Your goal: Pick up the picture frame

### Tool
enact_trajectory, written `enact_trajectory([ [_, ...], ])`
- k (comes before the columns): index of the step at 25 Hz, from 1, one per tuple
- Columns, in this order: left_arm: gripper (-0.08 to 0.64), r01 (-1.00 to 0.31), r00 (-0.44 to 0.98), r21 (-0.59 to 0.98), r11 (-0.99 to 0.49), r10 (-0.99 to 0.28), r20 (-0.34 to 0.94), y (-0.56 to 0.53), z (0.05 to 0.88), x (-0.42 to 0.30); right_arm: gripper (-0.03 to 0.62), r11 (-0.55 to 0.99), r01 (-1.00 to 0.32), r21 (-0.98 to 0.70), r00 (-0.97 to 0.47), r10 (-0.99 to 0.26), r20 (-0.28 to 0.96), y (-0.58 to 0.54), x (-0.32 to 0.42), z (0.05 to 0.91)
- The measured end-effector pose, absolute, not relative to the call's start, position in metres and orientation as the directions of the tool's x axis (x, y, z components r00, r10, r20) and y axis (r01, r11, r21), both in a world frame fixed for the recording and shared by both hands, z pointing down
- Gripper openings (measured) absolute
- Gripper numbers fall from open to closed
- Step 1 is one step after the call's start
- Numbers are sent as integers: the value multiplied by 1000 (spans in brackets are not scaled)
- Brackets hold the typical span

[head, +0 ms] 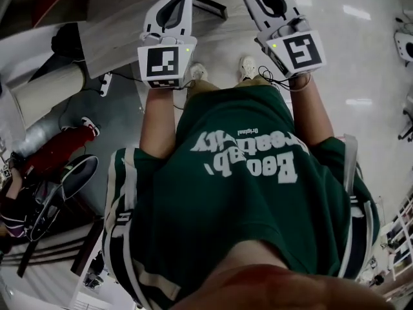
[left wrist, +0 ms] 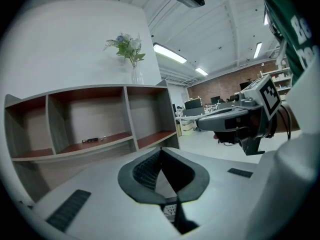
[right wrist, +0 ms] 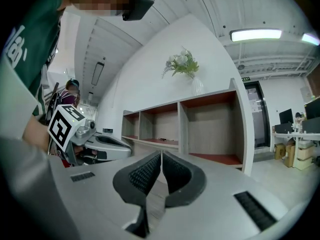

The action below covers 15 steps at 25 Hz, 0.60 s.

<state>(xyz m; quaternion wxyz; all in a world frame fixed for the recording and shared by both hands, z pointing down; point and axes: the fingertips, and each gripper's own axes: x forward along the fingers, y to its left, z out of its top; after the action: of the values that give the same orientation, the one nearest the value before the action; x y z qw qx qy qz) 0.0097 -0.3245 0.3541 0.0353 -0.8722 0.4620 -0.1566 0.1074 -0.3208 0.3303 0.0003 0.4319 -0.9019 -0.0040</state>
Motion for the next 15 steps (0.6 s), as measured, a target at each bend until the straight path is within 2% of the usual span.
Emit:
enact_trajectory([
  [15,18,-797,544,-176,-578,-813,208,-355,351,-32,37,639,-769,32,-639,-769,3,-331,63,332],
])
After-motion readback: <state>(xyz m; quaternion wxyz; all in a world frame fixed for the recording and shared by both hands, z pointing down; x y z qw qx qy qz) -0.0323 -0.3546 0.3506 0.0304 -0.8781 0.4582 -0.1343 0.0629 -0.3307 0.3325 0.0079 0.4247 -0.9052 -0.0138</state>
